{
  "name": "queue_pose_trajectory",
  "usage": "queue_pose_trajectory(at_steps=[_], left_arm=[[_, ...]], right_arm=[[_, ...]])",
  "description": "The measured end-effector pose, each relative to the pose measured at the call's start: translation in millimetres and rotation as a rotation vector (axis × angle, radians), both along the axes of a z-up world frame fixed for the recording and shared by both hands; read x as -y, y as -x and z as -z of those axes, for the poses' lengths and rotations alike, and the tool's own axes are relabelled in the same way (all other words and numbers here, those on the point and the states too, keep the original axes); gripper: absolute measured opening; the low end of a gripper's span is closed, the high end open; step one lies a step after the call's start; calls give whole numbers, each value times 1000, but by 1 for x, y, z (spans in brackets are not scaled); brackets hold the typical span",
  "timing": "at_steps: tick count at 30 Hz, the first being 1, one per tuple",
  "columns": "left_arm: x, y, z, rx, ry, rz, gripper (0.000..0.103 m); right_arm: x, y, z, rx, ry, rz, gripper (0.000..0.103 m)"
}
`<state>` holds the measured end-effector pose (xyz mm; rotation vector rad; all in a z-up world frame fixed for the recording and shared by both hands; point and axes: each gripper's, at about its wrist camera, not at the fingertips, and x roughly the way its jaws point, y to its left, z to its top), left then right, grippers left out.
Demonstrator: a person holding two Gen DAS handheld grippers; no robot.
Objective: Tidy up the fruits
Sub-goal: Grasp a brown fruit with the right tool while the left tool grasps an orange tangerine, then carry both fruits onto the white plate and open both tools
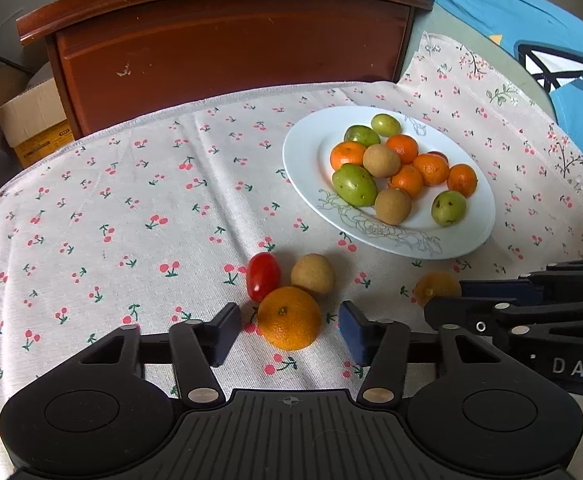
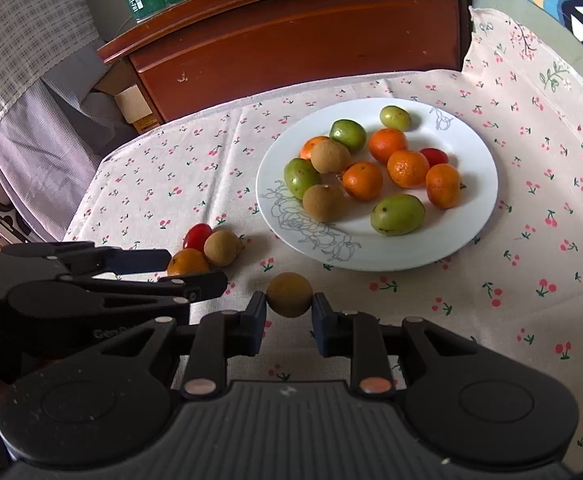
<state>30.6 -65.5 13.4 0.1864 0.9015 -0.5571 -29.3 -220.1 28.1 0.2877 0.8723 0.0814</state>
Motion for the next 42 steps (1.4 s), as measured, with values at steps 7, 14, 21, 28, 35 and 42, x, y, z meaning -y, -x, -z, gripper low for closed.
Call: queue_pose_trajectory(at_steps=[7, 14, 21, 28, 35, 42], left_arm=[[0, 1, -1, 6, 6, 13, 31], [-7, 5, -15, -1, 47, -9, 31], [-6, 7, -41, 62, 113, -16, 31], [8, 8, -53, 108, 138, 12, 31], [27, 6, -63, 143, 185, 37, 31], [49, 5, -58, 139, 200, 80, 31]], right_arm=[[2, 0, 1, -9, -17, 12, 24], [6, 1, -2, -2, -40, 21, 25], [18, 3, -19, 52, -64, 50, 24], [36, 3, -42, 117, -74, 96, 24], [60, -4, -58, 153, -76, 147, 24], [75, -17, -61, 186, -54, 156, 24]])
